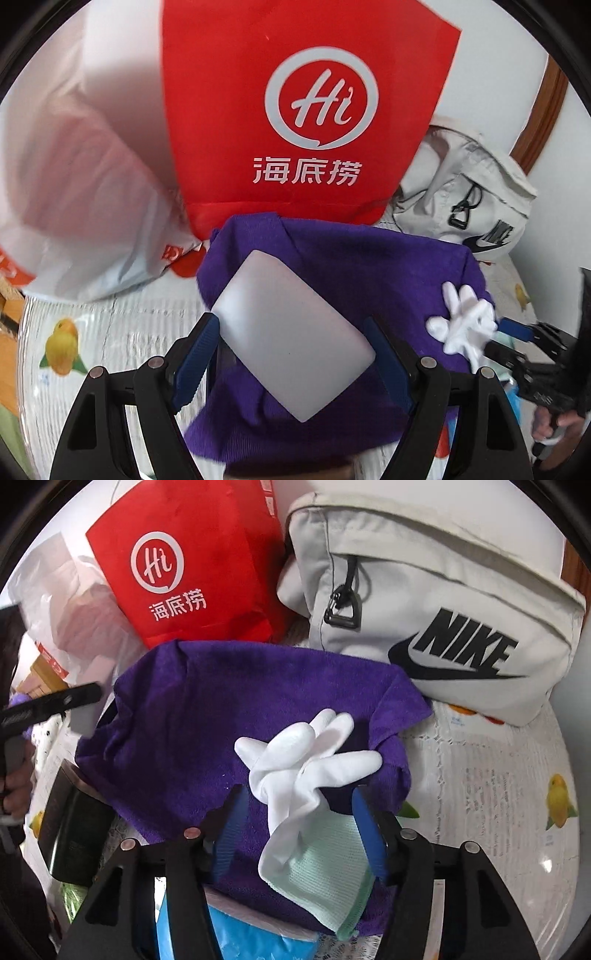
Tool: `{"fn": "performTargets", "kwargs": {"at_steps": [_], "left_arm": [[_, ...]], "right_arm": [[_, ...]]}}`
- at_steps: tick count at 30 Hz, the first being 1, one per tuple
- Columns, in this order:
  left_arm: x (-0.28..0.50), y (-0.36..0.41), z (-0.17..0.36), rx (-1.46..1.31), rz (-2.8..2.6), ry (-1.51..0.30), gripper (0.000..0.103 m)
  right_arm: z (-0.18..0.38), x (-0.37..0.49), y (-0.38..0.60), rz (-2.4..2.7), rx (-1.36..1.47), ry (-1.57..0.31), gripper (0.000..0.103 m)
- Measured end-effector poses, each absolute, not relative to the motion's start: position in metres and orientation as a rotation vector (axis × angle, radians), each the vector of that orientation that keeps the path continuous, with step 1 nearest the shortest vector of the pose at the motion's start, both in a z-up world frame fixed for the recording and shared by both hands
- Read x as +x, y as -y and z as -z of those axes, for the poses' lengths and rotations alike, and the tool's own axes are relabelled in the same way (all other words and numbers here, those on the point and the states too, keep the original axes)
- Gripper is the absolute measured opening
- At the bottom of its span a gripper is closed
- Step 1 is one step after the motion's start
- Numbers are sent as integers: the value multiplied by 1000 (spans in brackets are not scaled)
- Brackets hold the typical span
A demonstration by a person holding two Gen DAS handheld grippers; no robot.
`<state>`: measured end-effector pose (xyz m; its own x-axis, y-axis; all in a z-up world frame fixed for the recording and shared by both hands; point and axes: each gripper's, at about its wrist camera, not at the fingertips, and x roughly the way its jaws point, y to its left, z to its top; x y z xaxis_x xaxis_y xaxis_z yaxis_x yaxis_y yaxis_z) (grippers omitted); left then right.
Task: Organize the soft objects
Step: 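Open the right gripper to drop the gloves on the towel while the left gripper releases the sponge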
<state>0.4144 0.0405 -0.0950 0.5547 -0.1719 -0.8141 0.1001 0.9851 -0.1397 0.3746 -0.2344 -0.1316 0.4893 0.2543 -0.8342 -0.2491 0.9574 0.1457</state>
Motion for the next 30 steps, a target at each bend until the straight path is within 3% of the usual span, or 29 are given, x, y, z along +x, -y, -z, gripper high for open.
{"fn": "performTargets", "kwargs": {"at_steps": [4,17,21,24,30], "left_arm": [[435,-31,103,-62,168,-995,79],[472,-12,133,-22,149,-1086,83],[474,-10,133,-11,138,-1096,91],[473,-11,131,-12,156,-1092,102],[460,-14,116,-8,103,-1082,102]], "right_arm": [[122,365,242,-303,22,-978,64],[109,344,257,-283,67,-928,64],[111,343,260,-283,81,-936,64],[112,341,260,-286,85,-938,64],[108,335,258,-282,77,-934,64]]}}
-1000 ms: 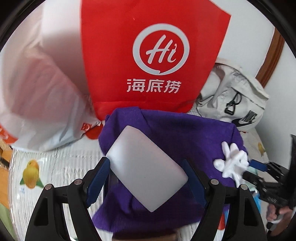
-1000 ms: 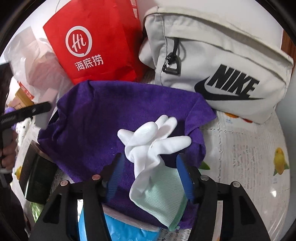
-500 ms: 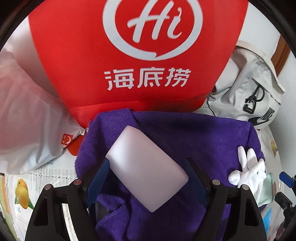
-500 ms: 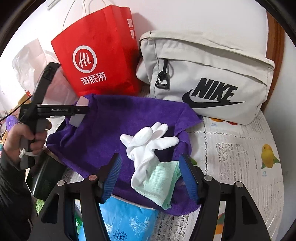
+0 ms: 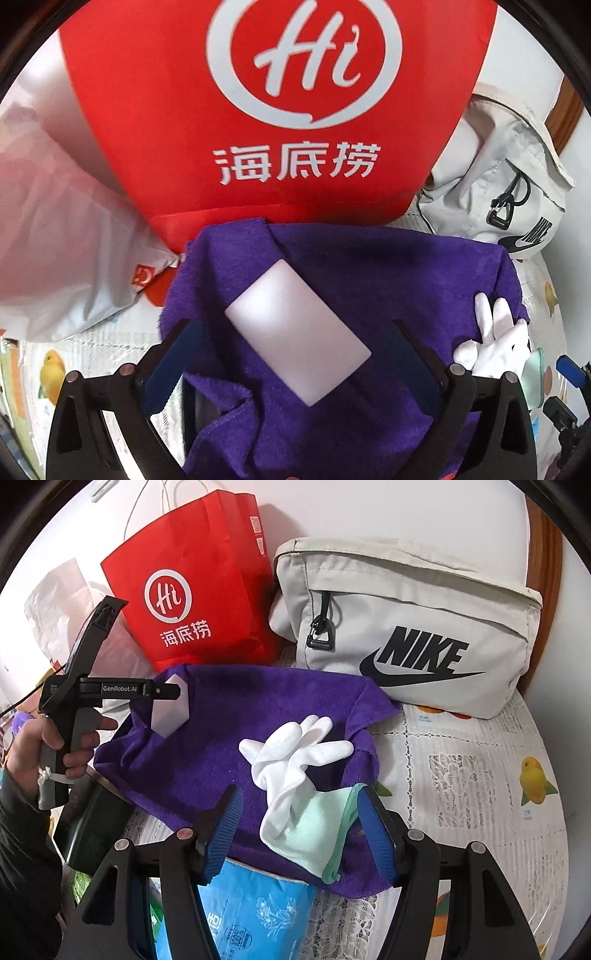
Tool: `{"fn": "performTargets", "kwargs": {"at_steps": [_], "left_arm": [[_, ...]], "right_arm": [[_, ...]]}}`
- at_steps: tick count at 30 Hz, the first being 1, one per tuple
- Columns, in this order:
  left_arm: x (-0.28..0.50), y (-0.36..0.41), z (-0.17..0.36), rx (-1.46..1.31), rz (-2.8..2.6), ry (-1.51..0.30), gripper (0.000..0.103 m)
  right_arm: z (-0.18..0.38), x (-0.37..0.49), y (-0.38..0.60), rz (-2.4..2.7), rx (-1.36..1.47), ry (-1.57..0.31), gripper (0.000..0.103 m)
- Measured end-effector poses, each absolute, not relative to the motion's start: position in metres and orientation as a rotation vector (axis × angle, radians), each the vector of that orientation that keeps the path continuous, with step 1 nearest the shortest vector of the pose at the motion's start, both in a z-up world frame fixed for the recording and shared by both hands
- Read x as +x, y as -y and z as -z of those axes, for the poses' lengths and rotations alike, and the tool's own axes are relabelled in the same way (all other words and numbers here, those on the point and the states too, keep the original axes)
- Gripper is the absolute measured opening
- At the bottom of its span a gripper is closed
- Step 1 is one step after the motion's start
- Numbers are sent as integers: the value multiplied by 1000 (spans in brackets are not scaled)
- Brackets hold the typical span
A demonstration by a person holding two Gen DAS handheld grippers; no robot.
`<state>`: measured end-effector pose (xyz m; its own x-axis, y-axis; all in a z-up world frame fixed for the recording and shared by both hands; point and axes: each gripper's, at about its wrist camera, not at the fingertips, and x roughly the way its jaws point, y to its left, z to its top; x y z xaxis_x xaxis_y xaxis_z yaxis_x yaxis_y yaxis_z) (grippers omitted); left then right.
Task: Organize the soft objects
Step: 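Open the right gripper to drop the gloves on the towel while the left gripper releases the sponge, then move both grippers back toward the remaining items on the sheet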
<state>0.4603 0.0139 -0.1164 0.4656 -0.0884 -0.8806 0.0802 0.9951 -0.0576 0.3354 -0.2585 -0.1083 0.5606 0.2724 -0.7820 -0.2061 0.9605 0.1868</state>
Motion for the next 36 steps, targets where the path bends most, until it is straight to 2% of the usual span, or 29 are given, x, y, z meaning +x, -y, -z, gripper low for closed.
{"fn": "performTargets", "kwargs": {"at_steps": [9,18,25,36], "left_arm": [[404,-29,75,-118,163,-1044,102],[311,-48,44,-164,188,-908,101],[252,-60,58,-192,126,-954,101],[179,-43,103,-168,212,-1026,102]], "right_arm": [[81,297,255,-290,61,-880,64],[64,243,257,-310,117,-855,65],[75,200,248,-345,142,-922,65],[86,140,229,-375,89,-898,65]]}}
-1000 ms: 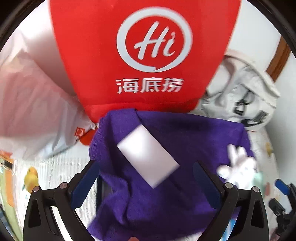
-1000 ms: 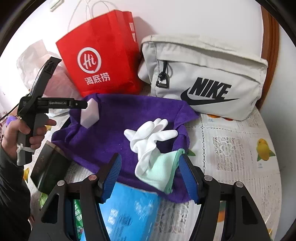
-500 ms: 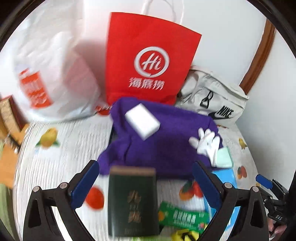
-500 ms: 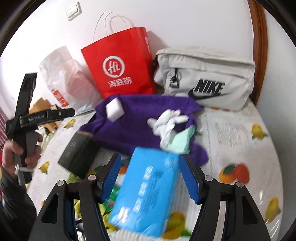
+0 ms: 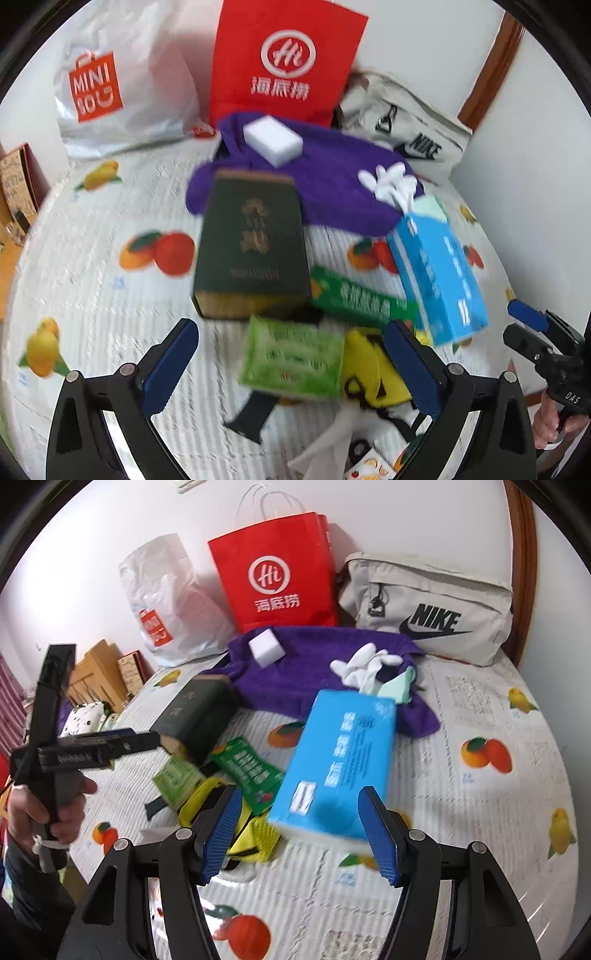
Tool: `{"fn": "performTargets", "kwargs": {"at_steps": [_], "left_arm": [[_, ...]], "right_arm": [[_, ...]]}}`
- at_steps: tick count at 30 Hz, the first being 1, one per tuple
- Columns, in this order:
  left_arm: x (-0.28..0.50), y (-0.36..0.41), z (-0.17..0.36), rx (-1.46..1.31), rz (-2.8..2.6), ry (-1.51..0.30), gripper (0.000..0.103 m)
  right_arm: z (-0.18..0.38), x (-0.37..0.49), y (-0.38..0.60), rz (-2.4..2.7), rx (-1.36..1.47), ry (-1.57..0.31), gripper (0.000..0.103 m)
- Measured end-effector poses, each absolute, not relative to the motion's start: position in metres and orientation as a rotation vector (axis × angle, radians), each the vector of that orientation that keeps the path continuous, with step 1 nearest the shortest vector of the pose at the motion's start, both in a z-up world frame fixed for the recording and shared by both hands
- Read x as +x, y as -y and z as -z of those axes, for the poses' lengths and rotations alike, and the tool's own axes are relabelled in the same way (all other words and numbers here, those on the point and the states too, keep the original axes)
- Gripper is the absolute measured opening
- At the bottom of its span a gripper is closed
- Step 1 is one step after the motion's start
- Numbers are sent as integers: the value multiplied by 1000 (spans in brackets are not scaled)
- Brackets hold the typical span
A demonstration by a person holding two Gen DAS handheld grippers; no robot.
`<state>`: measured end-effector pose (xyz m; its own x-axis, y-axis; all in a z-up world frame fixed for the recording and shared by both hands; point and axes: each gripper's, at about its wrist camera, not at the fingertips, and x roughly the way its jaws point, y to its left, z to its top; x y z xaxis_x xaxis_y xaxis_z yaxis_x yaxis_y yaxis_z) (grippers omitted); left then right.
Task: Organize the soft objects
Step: 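Move both grippers back toward the remaining items on the sheet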
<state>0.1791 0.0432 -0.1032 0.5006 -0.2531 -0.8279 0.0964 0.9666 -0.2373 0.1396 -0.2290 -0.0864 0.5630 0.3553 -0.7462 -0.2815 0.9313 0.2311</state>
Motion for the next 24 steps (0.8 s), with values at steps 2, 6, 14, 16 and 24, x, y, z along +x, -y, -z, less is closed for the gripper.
{"fn": "performTargets", "kwargs": {"at_steps": [2,6,14,16,24], "left_arm": [[176,-42,113,-162,216,-1032,102],[174,-35,128,-127,242,-1038,102],[185,-23,154,8,220,-1057,97],[184,-24,153,-2,264,-1047,73],[168,-41,133,-45,292,-990,71]], "right_arm": [[92,132,228,-373,99,-906,65],[106,119,225,-382,89,-936,65],[118,109,218,-377,67,-973,65],[119,110,214,-379,71,-981,65],[122,118,187,-397,98,-1001,66]]}}
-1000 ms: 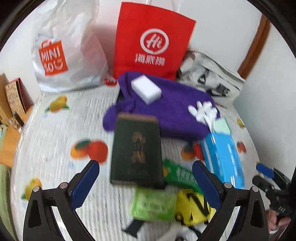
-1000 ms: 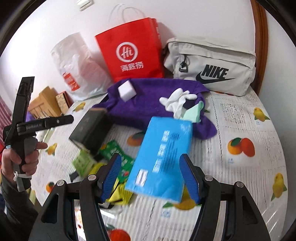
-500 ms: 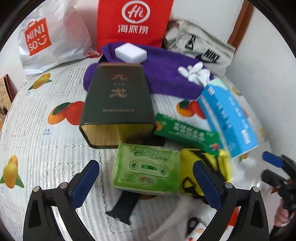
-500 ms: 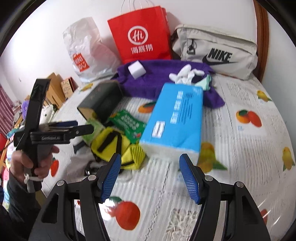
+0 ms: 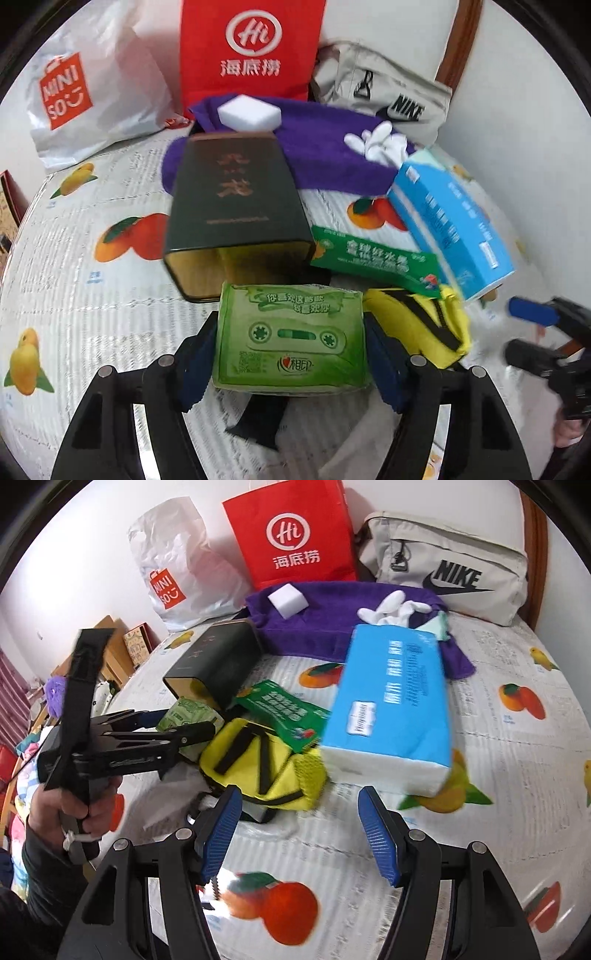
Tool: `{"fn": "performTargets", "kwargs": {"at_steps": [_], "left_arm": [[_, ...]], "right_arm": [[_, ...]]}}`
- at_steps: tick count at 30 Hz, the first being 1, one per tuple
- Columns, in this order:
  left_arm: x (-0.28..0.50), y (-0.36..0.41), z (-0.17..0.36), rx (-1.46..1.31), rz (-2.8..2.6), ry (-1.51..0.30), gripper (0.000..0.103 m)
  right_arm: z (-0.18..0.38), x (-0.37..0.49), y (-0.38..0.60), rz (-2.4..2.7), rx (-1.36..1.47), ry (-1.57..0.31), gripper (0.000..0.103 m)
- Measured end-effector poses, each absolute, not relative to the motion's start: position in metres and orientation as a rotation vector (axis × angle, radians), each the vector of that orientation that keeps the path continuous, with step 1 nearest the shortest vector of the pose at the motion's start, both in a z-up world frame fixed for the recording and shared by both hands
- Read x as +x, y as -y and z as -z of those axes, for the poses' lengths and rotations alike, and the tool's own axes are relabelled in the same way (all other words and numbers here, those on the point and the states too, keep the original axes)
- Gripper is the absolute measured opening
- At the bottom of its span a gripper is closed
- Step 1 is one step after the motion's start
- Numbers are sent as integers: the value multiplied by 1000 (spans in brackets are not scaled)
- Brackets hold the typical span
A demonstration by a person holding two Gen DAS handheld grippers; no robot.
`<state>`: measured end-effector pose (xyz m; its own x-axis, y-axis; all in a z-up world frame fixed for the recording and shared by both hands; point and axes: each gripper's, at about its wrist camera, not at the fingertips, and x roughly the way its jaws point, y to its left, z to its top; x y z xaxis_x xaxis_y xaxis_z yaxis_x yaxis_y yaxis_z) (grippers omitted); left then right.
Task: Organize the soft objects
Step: 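Move both grippers back toward the remaining items on the sheet, then grasp the green wet-wipes pack with the left gripper while the right gripper grasps the yellow mesh bag, then carry the wipes pack with the left gripper while the right gripper carries the yellow bag toward the towel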
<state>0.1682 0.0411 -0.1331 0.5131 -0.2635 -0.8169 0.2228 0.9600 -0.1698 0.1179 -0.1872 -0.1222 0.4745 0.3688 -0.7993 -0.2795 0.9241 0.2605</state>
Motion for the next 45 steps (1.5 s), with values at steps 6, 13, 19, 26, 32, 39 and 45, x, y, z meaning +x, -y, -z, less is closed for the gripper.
{"fn": "performTargets", "kwargs": {"at_steps": [6,13,19,26,32,39,45], "left_arm": [[159,-67,129,-50,216,-982,71],[155,-98,137,-130,163,-983,71],[149,-115,143,-165,135,-984,71],[147,-122,148,-196,126,-993,71],[145,-116,143,-196,137,-974,71],[136,-105,138,-193,136,-970,71],[121,-88,136,-189,154,-968,71]], "right_arm": [[126,125,163,-425,154,-1016,67],[125,137,121,-477,88,-973,67],[142,152,99,-477,45,-1004,63],[150,150,87,-488,-42,-989,24],[122,119,99,-535,-47,-927,12],[102,80,121,-541,-42,-888,11],[114,58,149,-484,-53,-909,11]]}}
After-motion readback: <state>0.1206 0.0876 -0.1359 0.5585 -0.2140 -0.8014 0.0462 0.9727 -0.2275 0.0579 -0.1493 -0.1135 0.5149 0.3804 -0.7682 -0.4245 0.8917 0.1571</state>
